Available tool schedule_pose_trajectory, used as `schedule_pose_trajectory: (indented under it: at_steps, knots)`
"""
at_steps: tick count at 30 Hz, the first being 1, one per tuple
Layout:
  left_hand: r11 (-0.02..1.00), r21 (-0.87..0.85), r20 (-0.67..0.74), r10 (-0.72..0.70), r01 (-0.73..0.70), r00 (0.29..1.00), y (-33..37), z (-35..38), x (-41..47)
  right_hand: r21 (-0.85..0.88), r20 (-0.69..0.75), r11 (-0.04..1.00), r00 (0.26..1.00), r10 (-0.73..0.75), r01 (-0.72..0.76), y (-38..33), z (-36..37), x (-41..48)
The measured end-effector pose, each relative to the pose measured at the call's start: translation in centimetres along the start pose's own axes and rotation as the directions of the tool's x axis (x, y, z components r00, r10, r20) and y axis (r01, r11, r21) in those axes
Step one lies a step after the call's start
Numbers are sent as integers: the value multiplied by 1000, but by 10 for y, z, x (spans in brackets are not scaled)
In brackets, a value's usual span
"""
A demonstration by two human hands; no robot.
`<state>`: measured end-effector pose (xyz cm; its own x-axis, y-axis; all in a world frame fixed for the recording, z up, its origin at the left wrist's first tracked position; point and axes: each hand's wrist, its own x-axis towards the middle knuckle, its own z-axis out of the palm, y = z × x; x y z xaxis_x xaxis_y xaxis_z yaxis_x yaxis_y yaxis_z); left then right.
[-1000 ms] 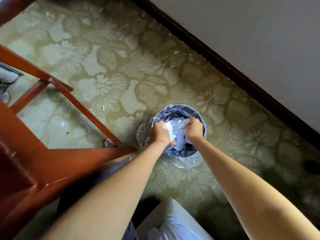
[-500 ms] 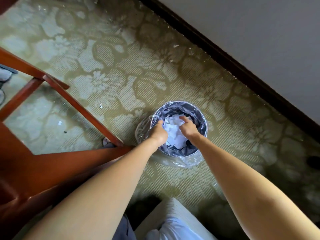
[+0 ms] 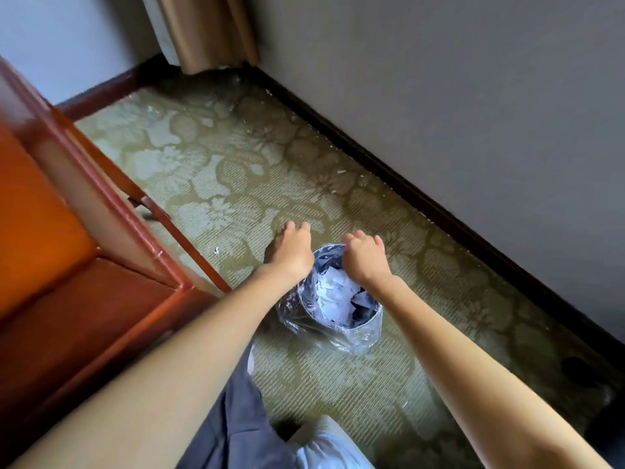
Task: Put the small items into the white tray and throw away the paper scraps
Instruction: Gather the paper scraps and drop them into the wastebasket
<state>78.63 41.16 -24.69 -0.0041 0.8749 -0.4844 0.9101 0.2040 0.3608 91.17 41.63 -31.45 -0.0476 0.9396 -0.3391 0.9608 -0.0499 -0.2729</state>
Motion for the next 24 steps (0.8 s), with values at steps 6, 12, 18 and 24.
schedule_pose_trajectory:
  at_steps: [6,12,18,24]
  knots:
    - [984,169,-450,122,-49,885,3,-113,-78,-95,-378,976,900,-216,194,-77,-105,-48]
    - [993,115,-681,65,18,730,-61,-192,-166,-155,-592,893,683,-427,423,-187,-162,-109]
    - [973,-36,-778,-171,229,604,-170,-215,-237,-106,-577,712,540,-613,694,-307,-132,-161]
    - [897,-131,-751,-367,421,549,-291,-207,-273,28,-359,522,495,-791,853,-400,-77,-183]
